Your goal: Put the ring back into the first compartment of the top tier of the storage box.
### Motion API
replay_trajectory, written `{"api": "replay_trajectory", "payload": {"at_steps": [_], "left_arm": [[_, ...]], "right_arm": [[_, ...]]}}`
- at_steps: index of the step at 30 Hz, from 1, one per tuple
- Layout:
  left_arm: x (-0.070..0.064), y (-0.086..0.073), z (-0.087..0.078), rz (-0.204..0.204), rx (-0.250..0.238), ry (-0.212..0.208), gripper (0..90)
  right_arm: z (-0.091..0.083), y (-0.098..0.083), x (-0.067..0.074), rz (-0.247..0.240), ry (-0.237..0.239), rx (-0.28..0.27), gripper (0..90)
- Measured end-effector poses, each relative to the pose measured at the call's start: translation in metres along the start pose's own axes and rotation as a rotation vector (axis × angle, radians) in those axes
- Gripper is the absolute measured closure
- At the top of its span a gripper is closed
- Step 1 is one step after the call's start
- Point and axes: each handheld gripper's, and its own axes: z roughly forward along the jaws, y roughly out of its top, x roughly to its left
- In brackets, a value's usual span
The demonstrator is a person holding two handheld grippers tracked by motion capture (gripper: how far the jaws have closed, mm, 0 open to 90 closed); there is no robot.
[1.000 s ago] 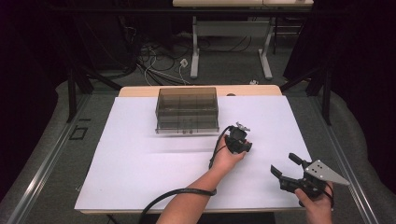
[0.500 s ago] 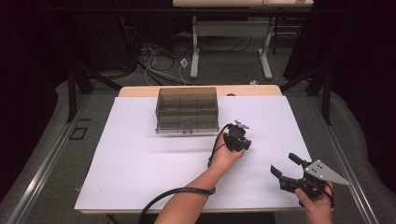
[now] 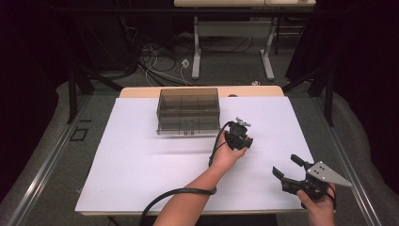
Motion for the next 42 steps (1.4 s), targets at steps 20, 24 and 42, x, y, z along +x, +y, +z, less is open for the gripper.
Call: {"api": "replay_trajectory", "payload": {"at_steps": [20, 24, 42], "left_arm": [[-0.001, 0.020, -0.020, 0.014, -0.035, 0.003, 68.4], [-0.001, 0.020, -0.020, 0.014, -0.035, 0.003, 68.4], [0.012, 0.042, -0.060, 0.030, -0.081, 0.017, 68.4]], "right_arm": [[0.000, 0.000, 0.000, -0.003, 0.000, 0.002, 14.9], [0.000, 0.000, 0.000, -0.003, -0.001, 0.002, 14.9], [0.001, -0.001, -0.001, 0.000, 0.001, 0.002, 14.9]]}}
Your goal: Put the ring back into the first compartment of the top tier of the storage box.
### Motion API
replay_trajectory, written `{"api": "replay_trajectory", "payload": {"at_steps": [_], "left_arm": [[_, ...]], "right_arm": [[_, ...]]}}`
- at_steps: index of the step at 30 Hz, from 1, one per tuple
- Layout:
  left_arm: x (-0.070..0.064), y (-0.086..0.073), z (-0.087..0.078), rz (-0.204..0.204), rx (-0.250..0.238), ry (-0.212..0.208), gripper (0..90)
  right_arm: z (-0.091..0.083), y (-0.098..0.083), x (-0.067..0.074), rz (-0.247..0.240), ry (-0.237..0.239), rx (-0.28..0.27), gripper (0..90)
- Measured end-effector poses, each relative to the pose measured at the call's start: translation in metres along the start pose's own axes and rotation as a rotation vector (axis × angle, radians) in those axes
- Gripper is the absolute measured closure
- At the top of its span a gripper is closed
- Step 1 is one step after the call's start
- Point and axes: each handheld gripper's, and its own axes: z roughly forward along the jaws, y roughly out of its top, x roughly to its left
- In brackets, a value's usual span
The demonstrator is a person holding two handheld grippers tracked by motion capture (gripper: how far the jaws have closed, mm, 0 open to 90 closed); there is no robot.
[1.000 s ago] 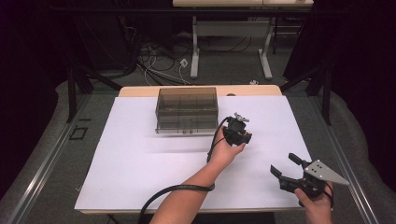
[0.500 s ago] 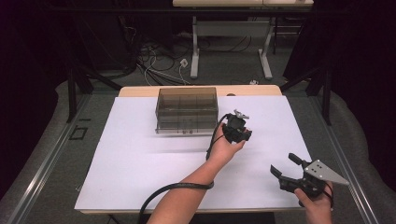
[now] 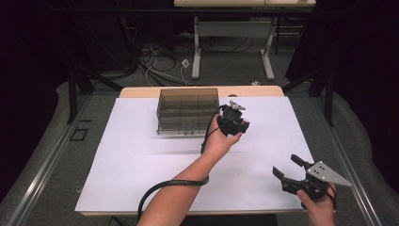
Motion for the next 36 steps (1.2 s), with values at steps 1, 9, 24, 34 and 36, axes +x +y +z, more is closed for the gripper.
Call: {"api": "replay_trajectory", "payload": {"at_steps": [1, 9, 24, 34, 36], "left_arm": [[0.001, 0.001, -0.002, -0.004, -0.004, 0.001, 68.4], [0.007, 0.005, -0.014, -0.008, -0.017, 0.009, 68.4], [0.013, 0.008, -0.034, 0.015, -0.006, 0.020, 68.5], [0.021, 0.004, -0.047, 0.011, -0.011, 0.027, 68.5], [0.021, 0.004, -0.048, 0.012, -0.008, 0.025, 68.5]], "right_arm": [[0.000, 0.000, 0.000, 0.000, 0.001, 0.000, 14.9], [0.000, 0.000, 0.000, -0.008, -0.005, 0.000, 14.9], [0.000, 0.000, 0.000, -0.007, -0.007, 0.004, 14.9], [0.000, 0.000, 0.001, -0.006, -0.008, 0.001, 14.9], [0.000, 0.000, 0.001, -0.005, -0.009, 0.002, 14.9]]}}
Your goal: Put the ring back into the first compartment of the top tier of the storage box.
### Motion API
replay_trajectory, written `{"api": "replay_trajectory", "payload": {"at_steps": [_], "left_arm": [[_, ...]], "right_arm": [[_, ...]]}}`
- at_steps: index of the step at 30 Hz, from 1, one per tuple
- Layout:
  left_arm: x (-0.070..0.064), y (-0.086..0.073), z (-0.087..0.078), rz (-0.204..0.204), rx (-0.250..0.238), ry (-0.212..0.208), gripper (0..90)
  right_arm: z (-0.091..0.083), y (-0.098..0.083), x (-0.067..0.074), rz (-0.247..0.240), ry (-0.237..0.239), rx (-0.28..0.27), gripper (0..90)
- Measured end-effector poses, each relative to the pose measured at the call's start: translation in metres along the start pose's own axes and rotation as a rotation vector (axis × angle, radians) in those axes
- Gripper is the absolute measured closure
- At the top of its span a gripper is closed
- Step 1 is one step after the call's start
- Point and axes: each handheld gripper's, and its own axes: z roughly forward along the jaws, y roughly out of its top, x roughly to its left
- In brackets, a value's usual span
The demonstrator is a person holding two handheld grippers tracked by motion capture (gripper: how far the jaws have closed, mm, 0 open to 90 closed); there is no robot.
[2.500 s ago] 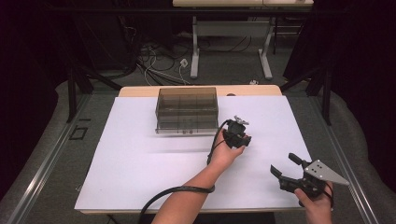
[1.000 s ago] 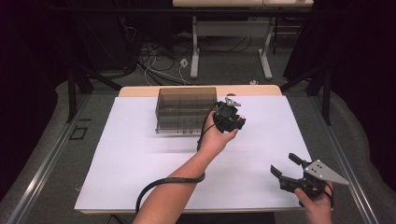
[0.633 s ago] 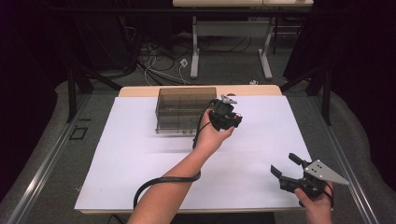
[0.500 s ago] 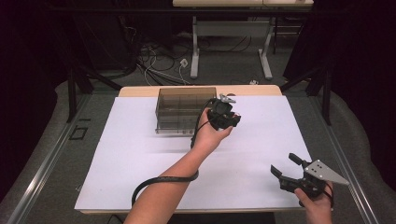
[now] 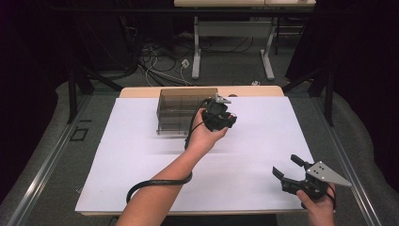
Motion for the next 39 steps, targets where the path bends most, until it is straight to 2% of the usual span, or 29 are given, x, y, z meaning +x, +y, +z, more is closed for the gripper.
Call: {"api": "replay_trajectory", "payload": {"at_steps": [2, 8, 18, 30, 33, 35, 39], "left_arm": [[0.002, -0.002, -0.003, -0.009, -0.006, 0.004, 68.5], [0.008, -0.005, -0.011, 0.006, 0.006, 0.009, 68.5], [0.020, -0.010, -0.021, -0.020, -0.006, 0.027, 68.5], [0.043, -0.024, -0.040, -0.061, -0.006, 0.058, 68.5], [0.048, -0.026, -0.044, -0.055, -0.007, 0.068, 68.5], [0.055, -0.029, -0.050, -0.075, -0.005, 0.079, 68.5], [0.062, -0.032, -0.057, -0.085, -0.008, 0.090, 68.5]], "right_arm": [[0.000, 0.000, 0.000, 0.004, 0.001, 0.003, 14.9], [-0.001, 0.000, 0.000, 0.005, -0.001, 0.004, 14.9], [0.000, 0.000, 0.000, 0.007, 0.002, 0.001, 14.9], [0.000, -0.001, 0.000, 0.014, 0.002, 0.008, 14.9], [0.001, -0.001, 0.000, 0.003, 0.001, 0.004, 14.9], [0.001, -0.001, 0.000, 0.005, 0.003, 0.004, 14.9], [0.001, -0.001, 0.000, 0.008, 0.002, 0.006, 14.9]]}}
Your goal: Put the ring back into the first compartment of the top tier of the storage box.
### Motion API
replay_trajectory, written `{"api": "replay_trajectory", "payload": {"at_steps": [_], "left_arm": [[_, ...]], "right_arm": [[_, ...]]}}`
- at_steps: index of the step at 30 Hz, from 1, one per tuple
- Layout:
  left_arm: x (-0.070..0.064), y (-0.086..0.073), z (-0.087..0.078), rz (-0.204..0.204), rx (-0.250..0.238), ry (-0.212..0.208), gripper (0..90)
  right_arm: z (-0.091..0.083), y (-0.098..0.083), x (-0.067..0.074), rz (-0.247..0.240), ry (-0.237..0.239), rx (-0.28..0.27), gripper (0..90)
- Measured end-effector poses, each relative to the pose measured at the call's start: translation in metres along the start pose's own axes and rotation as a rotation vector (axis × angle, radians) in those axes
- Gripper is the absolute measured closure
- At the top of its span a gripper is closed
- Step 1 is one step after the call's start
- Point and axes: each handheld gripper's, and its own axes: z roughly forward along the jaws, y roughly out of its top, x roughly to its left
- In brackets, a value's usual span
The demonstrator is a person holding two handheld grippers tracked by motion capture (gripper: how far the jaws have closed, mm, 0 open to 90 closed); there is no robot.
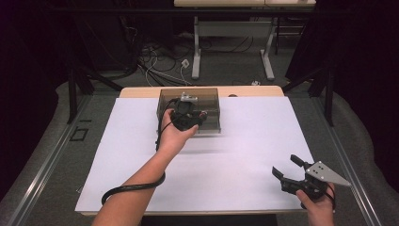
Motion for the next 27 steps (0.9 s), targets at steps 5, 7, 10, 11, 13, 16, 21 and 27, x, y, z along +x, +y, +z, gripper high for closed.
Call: {"api": "replay_trajectory", "payload": {"at_steps": [5, 7, 10, 11, 13, 16, 21, 27], "left_arm": [[0.011, -0.004, -0.007, -0.007, -0.001, 0.020, 68.5], [0.013, -0.004, -0.008, -0.009, -0.001, 0.021, 68.5], [0.020, -0.007, -0.013, -0.022, -0.009, 0.034, 68.5], [0.022, -0.008, -0.015, -0.027, -0.008, 0.038, 68.5], [0.024, -0.009, -0.016, -0.027, -0.007, 0.041, 68.5], [0.030, -0.011, -0.022, -0.035, -0.006, 0.054, 68.5], [0.036, -0.013, -0.029, -0.040, -0.009, 0.069, 68.5], [0.045, -0.017, -0.036, -0.051, -0.010, 0.089, 68.5]], "right_arm": [[0.000, 0.000, 0.000, -0.003, 0.000, 0.003, 14.9], [0.000, 0.000, 0.000, 0.002, -0.002, 0.002, 14.9], [0.000, 0.000, 0.000, -0.003, -0.001, 0.003, 14.9], [0.000, 0.000, 0.000, -0.002, -0.001, 0.004, 14.9], [0.000, 0.000, 0.000, -0.002, 0.001, 0.003, 14.9], [0.000, 0.000, 0.000, -0.002, 0.000, 0.006, 14.9], [0.000, 0.000, 0.000, 0.000, -0.003, 0.007, 14.9], [0.001, -0.001, 0.000, 0.003, -0.004, 0.005, 14.9]]}}
